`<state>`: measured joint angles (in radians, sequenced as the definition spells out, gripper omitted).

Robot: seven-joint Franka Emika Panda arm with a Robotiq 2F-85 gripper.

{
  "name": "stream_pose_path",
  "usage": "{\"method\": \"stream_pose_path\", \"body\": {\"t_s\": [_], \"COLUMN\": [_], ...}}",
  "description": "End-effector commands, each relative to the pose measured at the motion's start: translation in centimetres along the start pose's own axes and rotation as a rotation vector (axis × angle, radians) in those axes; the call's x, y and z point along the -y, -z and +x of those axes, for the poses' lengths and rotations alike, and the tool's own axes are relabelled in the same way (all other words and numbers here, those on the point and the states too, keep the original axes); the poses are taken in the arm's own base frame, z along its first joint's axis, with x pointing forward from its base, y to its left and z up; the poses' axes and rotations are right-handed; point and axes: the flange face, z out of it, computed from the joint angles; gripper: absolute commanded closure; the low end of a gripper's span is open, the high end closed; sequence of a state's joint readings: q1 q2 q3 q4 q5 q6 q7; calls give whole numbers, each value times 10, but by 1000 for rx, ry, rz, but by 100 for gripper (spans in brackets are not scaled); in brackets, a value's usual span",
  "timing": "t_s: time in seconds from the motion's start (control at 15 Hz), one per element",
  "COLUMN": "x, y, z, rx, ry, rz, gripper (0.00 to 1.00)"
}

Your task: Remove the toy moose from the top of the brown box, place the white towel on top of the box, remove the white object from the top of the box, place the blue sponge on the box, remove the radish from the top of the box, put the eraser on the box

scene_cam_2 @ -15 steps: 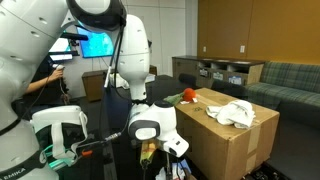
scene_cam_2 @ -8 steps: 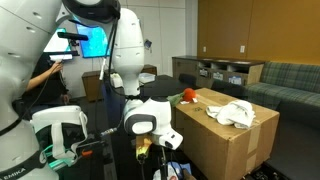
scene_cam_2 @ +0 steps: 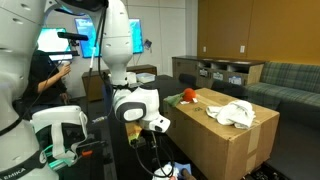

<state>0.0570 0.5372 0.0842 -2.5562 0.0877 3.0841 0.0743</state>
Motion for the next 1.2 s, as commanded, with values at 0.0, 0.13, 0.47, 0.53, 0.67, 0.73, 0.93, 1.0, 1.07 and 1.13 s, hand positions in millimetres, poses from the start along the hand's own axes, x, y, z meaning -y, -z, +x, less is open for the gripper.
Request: {"method": "stream_pose_path", "body": {"t_s": [0.0,0.13,0.47,0.53,0.67,0.73,0.93,1.0,1.07,1.13], "x": [30,44,53,53,55,55,54,52,51,48], "y": [5,2,-5,-7,-14,-17,-29,-32,-36,-38], "z": [-2,-2,8,10,13,14,20,23,25,29], "rx": [-17,-22,-46,-52,-66,-72,-98,-104,-107,-115], "ry": [70,98,152,164,191,209,251,262,270,278], "rz": [36,45,41,42,35,29,10,3,-4,-14], "gripper": [0,0,0,0,0,0,0,0,0,0]}}
